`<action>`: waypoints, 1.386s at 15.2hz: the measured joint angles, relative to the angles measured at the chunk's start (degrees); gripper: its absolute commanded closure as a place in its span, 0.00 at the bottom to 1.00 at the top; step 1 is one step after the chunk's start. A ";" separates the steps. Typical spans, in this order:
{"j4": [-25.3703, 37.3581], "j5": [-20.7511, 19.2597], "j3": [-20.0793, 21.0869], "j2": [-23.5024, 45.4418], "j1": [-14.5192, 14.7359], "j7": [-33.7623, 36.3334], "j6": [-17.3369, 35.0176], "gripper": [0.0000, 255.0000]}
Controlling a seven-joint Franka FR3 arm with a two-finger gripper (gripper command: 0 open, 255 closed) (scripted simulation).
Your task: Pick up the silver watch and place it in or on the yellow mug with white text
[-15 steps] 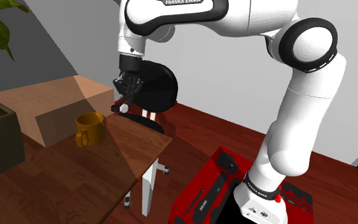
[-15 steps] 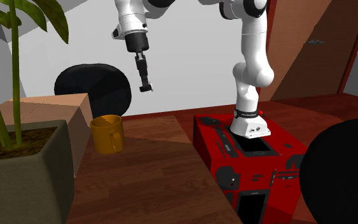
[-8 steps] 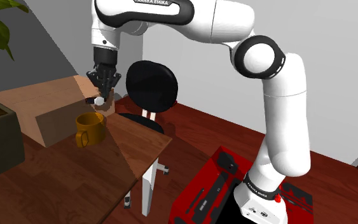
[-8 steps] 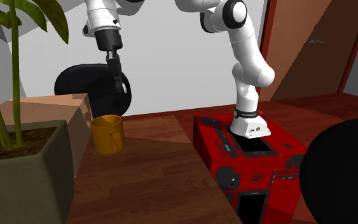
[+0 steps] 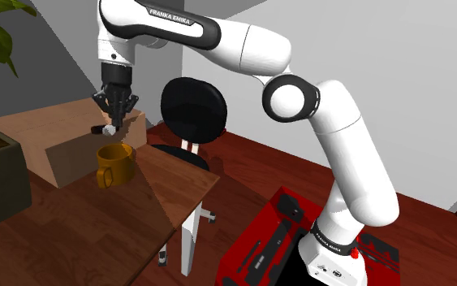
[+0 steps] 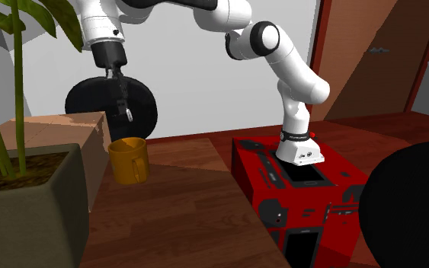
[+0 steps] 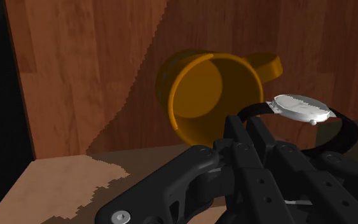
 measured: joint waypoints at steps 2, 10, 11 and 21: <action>-4.00 0.17 0.01 -1.29 -0.29 -0.39 2.66 1.00; -13.97 0.56 -0.07 -3.50 -1.08 -1.80 10.27 1.00; -15.14 0.60 -0.08 -3.74 -1.15 -1.96 11.19 1.00; -15.93 0.62 -0.09 -3.76 -1.18 -2.08 11.97 0.00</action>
